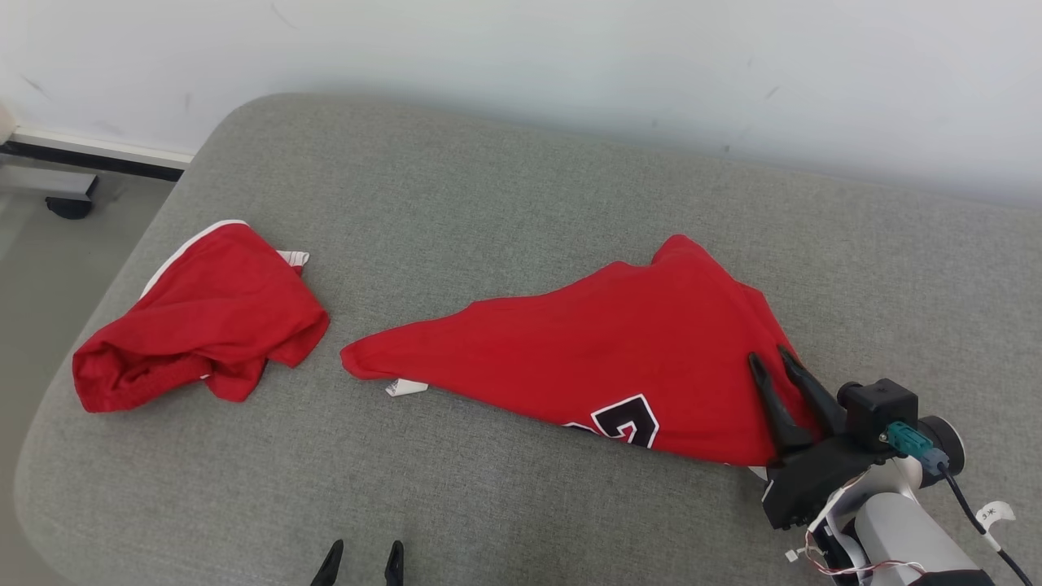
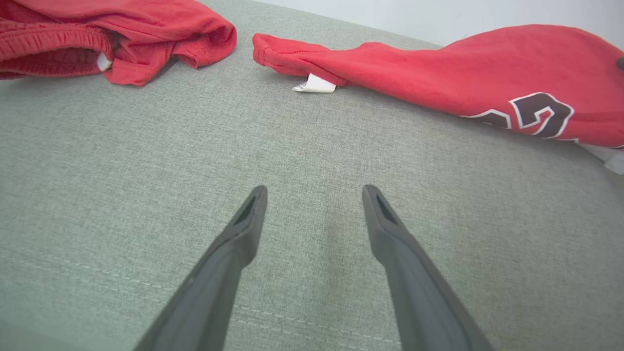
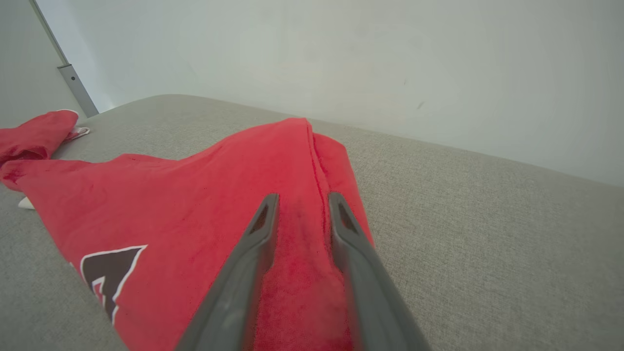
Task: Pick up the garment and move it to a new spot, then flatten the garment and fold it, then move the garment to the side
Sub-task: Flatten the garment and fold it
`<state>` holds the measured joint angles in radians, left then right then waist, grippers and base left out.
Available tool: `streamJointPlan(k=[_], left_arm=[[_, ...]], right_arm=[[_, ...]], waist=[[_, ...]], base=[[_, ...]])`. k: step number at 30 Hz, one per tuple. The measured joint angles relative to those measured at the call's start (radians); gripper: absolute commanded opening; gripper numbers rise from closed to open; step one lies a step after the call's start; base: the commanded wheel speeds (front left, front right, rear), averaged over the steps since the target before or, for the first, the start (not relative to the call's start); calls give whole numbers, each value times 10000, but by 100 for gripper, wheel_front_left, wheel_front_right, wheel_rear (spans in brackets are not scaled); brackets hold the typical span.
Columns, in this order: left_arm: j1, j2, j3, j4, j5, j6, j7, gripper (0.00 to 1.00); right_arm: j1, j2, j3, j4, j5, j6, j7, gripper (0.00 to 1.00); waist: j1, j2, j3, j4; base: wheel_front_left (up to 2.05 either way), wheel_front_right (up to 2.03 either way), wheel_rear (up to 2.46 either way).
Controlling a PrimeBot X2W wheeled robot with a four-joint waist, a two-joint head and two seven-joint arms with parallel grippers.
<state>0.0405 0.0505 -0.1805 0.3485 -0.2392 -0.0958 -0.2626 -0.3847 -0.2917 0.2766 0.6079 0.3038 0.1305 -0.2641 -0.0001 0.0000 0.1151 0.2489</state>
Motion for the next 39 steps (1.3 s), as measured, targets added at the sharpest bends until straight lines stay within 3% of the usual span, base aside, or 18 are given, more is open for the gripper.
streamJointPlan(k=[2, 3, 9, 17, 20, 24, 29, 30, 32, 35, 39], left_arm=[[0, 0, -2, 2, 2, -8, 0, 100], [0, 0, 4, 4, 2, -10, 0, 100], [-1, 0, 0, 17, -15, -8, 0, 100], [-185, -2, -249, -21, -107, 35, 0, 100], [-243, 2, -366, -17, -182, 79, 0, 100], [-265, 2, -508, -13, -324, 94, 0, 100], [-350, 2, -842, -17, -548, 167, 0, 100], [-377, 2, -924, -25, -606, 178, 0, 100], [-407, 2, -1066, -40, -656, 211, 0, 100], [-405, 2, -1143, -25, -688, 290, 0, 100], [-391, 2, -1039, -46, -686, 357, 0, 100]], right_arm=[[-1, 6, -10, 73, 13, 0, 0, 17], [-3, 6, -21, 142, 31, 0, -2, 0], [-111, -54, -127, -71, 102, 0, 2, 0], [-1601, -445, -481, -2366, -10, 0, -2, 0], [-2540, -581, -362, -2654, -63, 0, 0, 0], [-3547, -773, 75, -2299, -259, 0, -2, 0], [-4982, -930, 765, -192, -863, 0, 48, 0], [-5209, -940, 788, 347, -1007, 0, 102, 20], [-5586, -934, 700, 1530, -1402, 0, 268, 100], [-5882, -757, 205, 2800, -1687, 0, 174, 100], [-5982, -251, -130, 3317, -1954, 0, 46, 100]], waist=[[0, 1, 6, 10], [0, 0, 10, 15], [0, 0, 105, 27], [3, 1, 387, 170], [2, 0, 434, 359], [2, 0, 491, 597], [2, 0, 607, 1131], [2, 0, 635, 1251], [2, 0, 700, 1491], [3, 1, 799, 1818], [1, 0, 945, 2017]], base=[[0, 0, 0], [0, 0, 0], [0, 0, 0], [0, 0, 0], [0, 0, 0], [0, 0, 0], [0, 0, 0], [0, 0, 0], [0, 0, 0], [0, 0, 0], [0, 0, 0]])
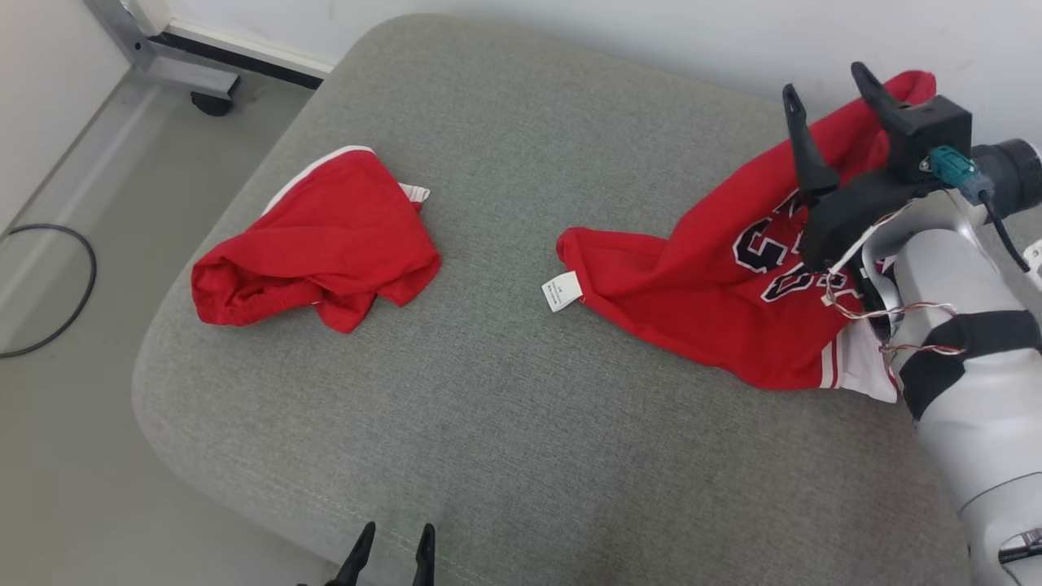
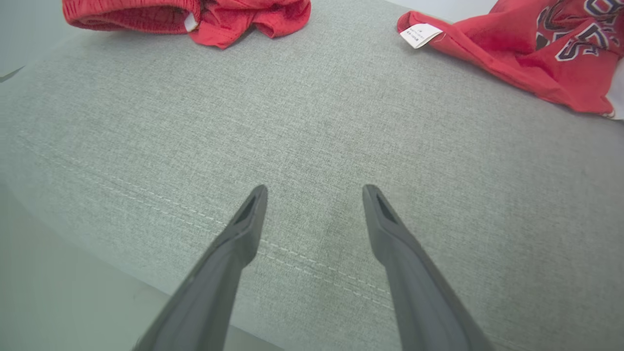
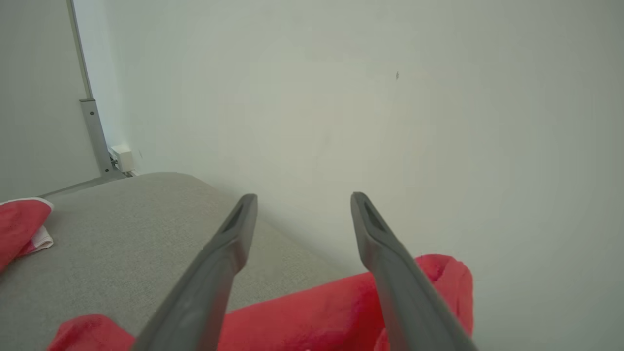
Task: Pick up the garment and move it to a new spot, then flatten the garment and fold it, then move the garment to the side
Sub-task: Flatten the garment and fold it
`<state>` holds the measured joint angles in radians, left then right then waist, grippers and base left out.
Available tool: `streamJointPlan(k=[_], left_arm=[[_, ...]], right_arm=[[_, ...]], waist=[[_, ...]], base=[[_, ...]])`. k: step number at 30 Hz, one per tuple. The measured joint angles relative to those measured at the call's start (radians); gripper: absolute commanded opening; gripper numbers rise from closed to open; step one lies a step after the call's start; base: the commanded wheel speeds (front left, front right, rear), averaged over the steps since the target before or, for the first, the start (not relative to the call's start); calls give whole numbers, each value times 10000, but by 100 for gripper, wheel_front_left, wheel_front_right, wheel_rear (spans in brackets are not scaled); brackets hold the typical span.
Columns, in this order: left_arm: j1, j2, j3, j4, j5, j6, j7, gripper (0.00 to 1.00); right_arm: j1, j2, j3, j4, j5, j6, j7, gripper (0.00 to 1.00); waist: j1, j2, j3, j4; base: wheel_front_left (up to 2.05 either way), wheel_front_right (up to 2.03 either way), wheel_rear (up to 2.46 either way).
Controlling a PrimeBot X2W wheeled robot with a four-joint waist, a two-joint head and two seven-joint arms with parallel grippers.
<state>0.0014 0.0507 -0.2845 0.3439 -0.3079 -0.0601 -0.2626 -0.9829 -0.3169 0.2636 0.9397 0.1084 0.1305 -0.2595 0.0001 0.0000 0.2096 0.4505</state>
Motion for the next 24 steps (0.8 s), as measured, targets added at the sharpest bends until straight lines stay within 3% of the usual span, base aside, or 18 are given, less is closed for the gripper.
streamJointPlan(k=[6, 15, 24], left_arm=[[-12, -4, 251, -36, 117, 63, 0, 100], [-54, -4, 491, -56, 272, -21, 0, 100], [-38, -4, 589, 17, 311, -105, 0, 100]], right_arm=[[942, 119, -522, -1212, 96, 0, -23, 100], [4317, 48, -1864, -3545, 763, 0, -21, 100], [6670, 525, -1756, -4777, 934, 0, -21, 100]], waist=[[-1, 0, 71, -375], [-1, 0, -198, -1293], [-2, 0, -440, -1986]], base=[[0, 0, 0], [0, 0, 0], [0, 0, 0]])
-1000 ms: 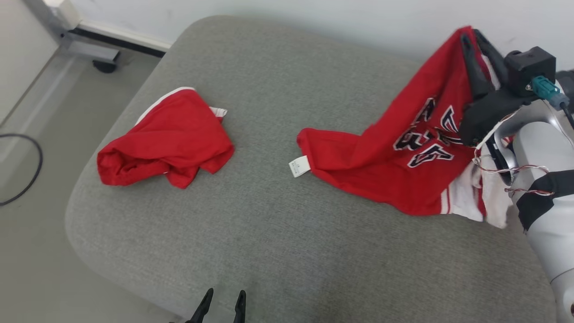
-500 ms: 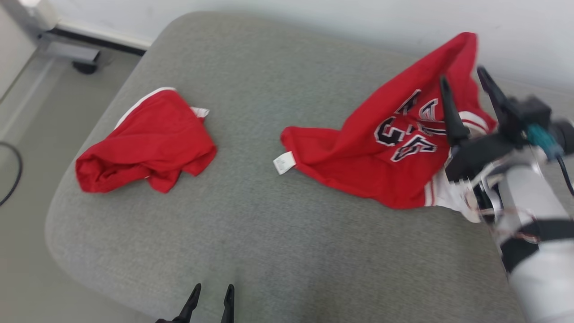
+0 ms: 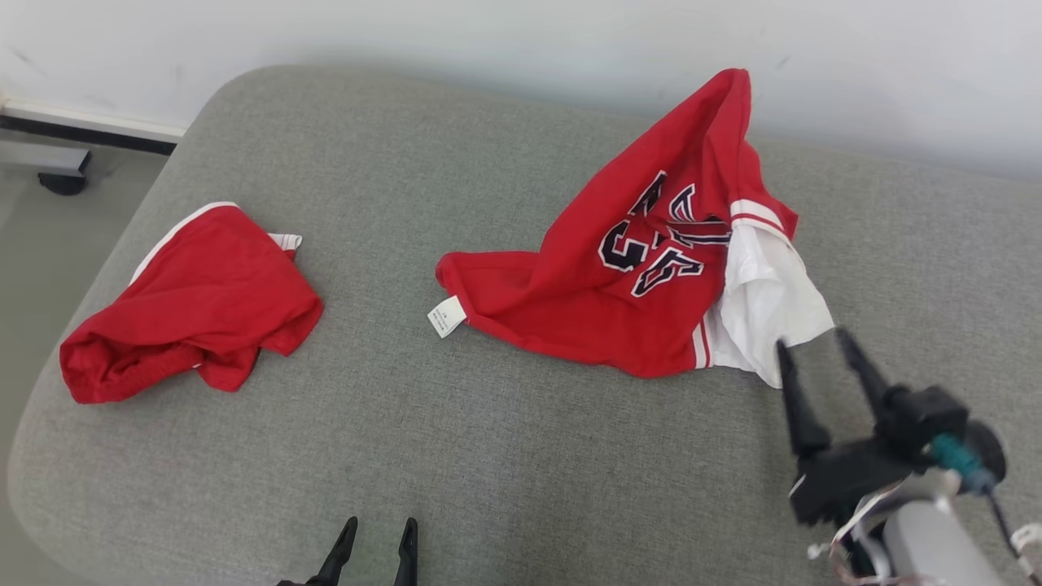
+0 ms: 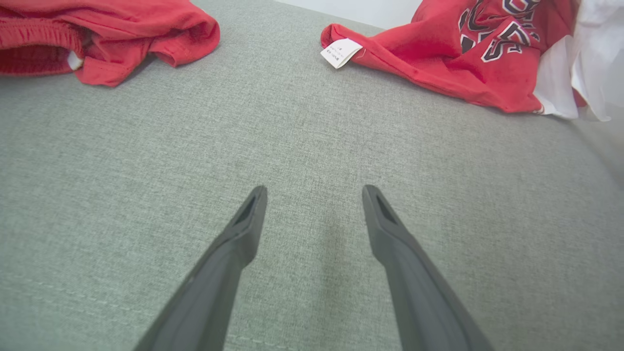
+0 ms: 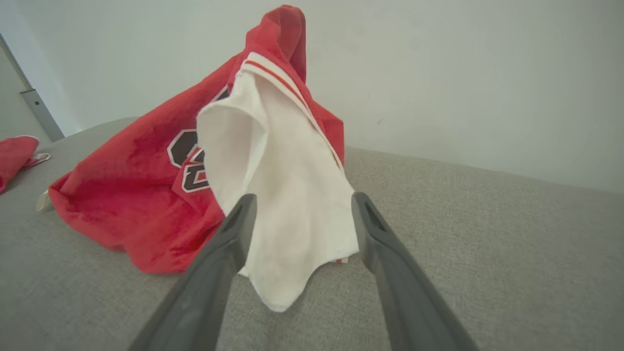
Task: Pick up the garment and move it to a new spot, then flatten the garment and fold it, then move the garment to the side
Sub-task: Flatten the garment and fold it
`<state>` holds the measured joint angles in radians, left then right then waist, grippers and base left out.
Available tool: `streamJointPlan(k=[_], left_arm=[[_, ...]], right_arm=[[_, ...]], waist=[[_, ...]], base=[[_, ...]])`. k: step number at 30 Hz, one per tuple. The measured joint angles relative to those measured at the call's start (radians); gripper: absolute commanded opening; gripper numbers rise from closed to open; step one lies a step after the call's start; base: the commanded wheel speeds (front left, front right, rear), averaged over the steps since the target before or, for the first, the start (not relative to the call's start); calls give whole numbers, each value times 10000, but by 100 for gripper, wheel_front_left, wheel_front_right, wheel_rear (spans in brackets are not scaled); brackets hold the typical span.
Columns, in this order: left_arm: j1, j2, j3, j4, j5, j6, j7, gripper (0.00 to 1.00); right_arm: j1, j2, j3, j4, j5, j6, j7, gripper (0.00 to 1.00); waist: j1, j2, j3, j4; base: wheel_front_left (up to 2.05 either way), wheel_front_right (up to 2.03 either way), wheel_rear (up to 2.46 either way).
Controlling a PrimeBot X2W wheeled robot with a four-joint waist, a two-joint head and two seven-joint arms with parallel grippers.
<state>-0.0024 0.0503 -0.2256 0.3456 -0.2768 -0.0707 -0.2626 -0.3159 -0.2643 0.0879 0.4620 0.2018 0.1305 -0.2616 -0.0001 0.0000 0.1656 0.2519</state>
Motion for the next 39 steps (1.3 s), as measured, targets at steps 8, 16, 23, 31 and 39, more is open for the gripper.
streamJointPlan(k=[8, 16, 23, 31, 39], left_arm=[[21, 2, -25, 33, 0, -59, 0, 100], [19, 2, -52, 50, -36, -58, 0, 100], [19, 2, -107, 40, -82, 2, 0, 100], [16, 0, -153, -19, -186, 10, 0, 100], [-262, -4, -320, -12, -184, -61, 0, 100]], right_arm=[[463, 301, 518, 347, -35, 0, 0, 100], [-355, 485, 389, 1020, -454, 0, 0, 100], [-1198, 583, -123, 1567, -928, 0, 0, 0], [-1976, -577, -1135, 617, -1091, 0, 2, 0], [-4442, -2075, -2006, 2278, -2360, 0, 169, 0]], waist=[[0, 0, -92, 27], [1, 0, 33, 296], [0, 0, 87, 441], [1, 0, 165, 412], [2, 0, 362, 605]], base=[[0, 0, 0], [0, 0, 0], [0, 0, 0], [0, 0, 0], [0, 0, 0]])
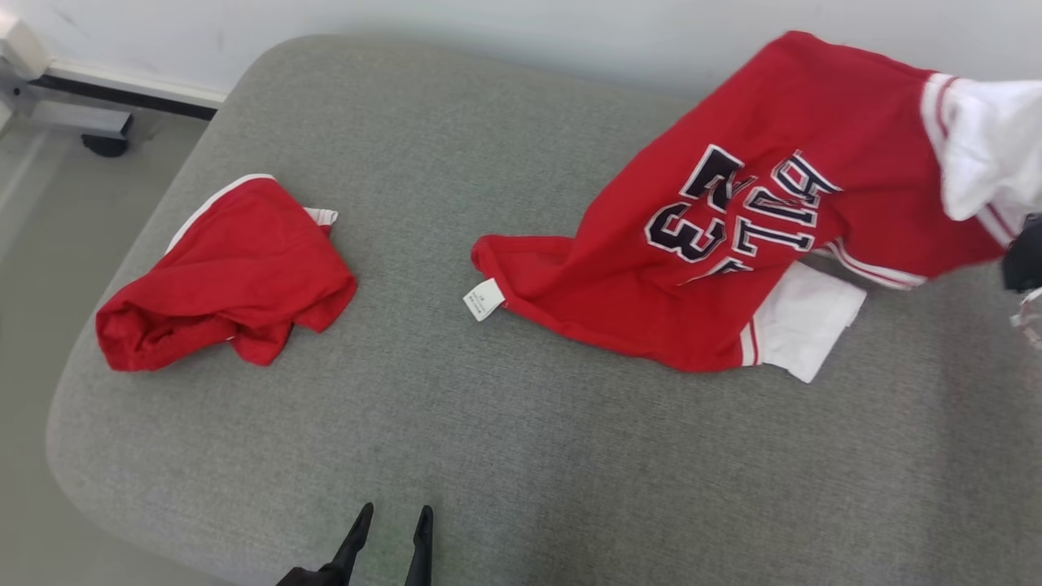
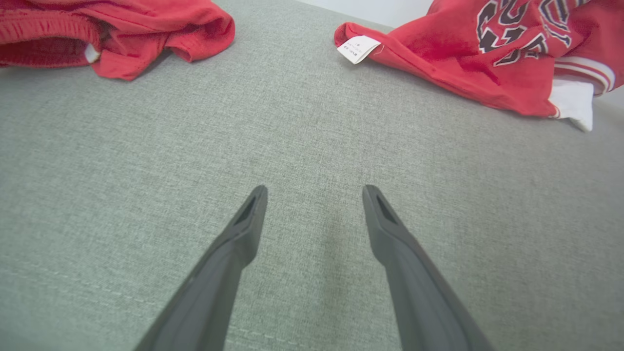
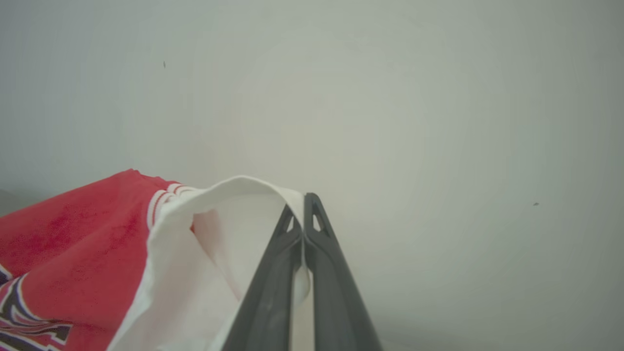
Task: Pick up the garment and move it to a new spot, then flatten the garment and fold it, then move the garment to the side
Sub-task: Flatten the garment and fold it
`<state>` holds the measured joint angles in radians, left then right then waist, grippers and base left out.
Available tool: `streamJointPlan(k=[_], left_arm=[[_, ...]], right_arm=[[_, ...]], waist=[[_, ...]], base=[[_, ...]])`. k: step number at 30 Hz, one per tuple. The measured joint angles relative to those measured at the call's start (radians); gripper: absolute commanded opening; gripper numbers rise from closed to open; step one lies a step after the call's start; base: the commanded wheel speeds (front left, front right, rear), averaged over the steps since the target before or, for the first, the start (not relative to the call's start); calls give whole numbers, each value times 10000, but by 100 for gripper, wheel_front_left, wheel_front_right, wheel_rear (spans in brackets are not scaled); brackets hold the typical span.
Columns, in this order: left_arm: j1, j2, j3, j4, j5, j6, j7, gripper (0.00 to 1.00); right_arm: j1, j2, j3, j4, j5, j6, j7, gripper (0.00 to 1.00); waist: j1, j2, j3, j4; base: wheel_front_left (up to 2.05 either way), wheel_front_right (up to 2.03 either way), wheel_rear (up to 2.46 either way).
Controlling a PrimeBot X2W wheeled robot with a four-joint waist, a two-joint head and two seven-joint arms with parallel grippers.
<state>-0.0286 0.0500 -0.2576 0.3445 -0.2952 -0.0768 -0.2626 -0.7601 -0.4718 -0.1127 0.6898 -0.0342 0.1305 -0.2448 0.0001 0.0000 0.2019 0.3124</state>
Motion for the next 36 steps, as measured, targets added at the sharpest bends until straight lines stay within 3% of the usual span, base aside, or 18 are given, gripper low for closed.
streamJointPlan(k=[1, 2, 6, 13, 24, 36], left_arm=[[2, 2, -48, 13, -27, 2, 0, 100], [2, 6, -94, 15, -40, 4, 0, 100], [15, 4, -203, 15, -75, 79, 0, 100], [131, 6, 48, 44, -12, 121, 0, 100], [21, 6, 46, 15, 77, 71, 0, 100], [50, 6, -12, 75, 59, 65, 0, 100]], right_arm=[[-231, -119, -198, 347, -240, 0, 140, 12], [-467, -196, -472, 685, -418, 0, 290, 100], [-1007, -372, -1360, 1517, -982, 0, 226, 100], [-710, 15, -1597, 2251, -1149, 0, -117, 100], [2156, 1492, 245, 284, 518, 0, -169, 100], [3353, 2121, 1916, 205, 2196, 0, -167, 100]], waist=[[0, 0, 24, 57], [0, 0, 48, 116], [1, 0, 119, 339], [1, 0, 126, 266], [0, 0, 136, -339], [-1, 0, 31, -243]], base=[[0, 0, 0], [0, 0, 0], [0, 0, 0], [0, 0, 0], [0, 0, 0], [0, 0, 0]])
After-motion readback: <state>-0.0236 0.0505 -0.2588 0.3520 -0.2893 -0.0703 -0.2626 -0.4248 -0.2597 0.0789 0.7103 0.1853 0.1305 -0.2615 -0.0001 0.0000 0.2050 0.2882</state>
